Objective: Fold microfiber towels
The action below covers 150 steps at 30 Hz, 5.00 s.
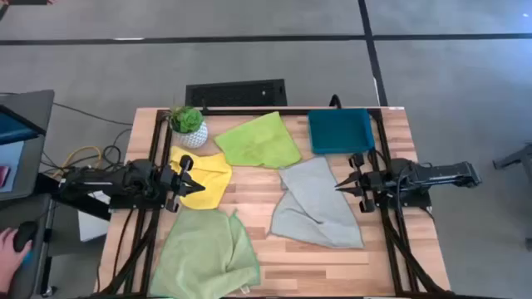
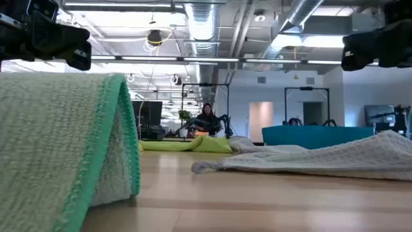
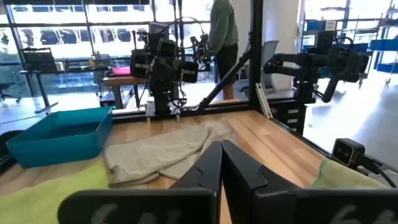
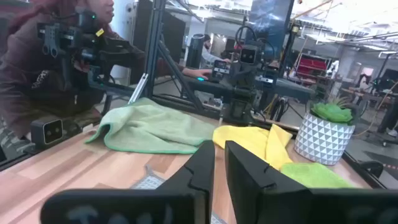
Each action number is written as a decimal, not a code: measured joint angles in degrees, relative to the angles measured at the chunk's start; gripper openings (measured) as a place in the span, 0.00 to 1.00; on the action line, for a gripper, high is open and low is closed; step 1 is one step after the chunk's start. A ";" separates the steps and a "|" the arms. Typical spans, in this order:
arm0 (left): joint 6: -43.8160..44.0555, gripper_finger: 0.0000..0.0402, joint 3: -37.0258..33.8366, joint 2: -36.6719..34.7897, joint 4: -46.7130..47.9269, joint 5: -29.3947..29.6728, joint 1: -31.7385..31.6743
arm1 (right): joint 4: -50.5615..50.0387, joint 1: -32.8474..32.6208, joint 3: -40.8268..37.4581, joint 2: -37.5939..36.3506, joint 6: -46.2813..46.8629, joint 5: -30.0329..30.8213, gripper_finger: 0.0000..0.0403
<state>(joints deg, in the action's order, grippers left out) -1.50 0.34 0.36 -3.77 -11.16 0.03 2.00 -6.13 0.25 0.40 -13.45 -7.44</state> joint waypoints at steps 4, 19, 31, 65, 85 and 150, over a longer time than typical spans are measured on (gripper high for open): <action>0.00 0.00 0.01 0.01 0.00 -0.01 0.00 | 0.00 0.01 -0.01 0.00 0.00 -0.01 0.16; 0.00 0.00 0.01 0.01 0.01 0.00 -0.02 | 0.00 0.02 0.00 0.00 0.00 0.00 0.16; 0.00 0.00 0.02 0.00 0.00 0.00 0.00 | 0.00 0.01 -0.01 0.00 -0.02 -0.02 0.16; 0.00 0.00 0.02 0.01 0.00 -0.02 -0.02 | -8.90 0.26 15.71 -0.15 12.44 10.40 0.16; -0.72 0.00 2.16 0.23 0.94 11.01 0.00 | -9.51 0.15 15.41 -0.04 11.97 10.61 0.10; 8.33 0.00 36.17 49.48 10.86 11.52 -0.02 | -34.47 17.85 34.29 60.14 54.89 13.42 0.42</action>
<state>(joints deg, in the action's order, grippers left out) 6.83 36.51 49.84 7.09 0.36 0.01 -32.47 11.73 34.54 60.54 41.43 5.97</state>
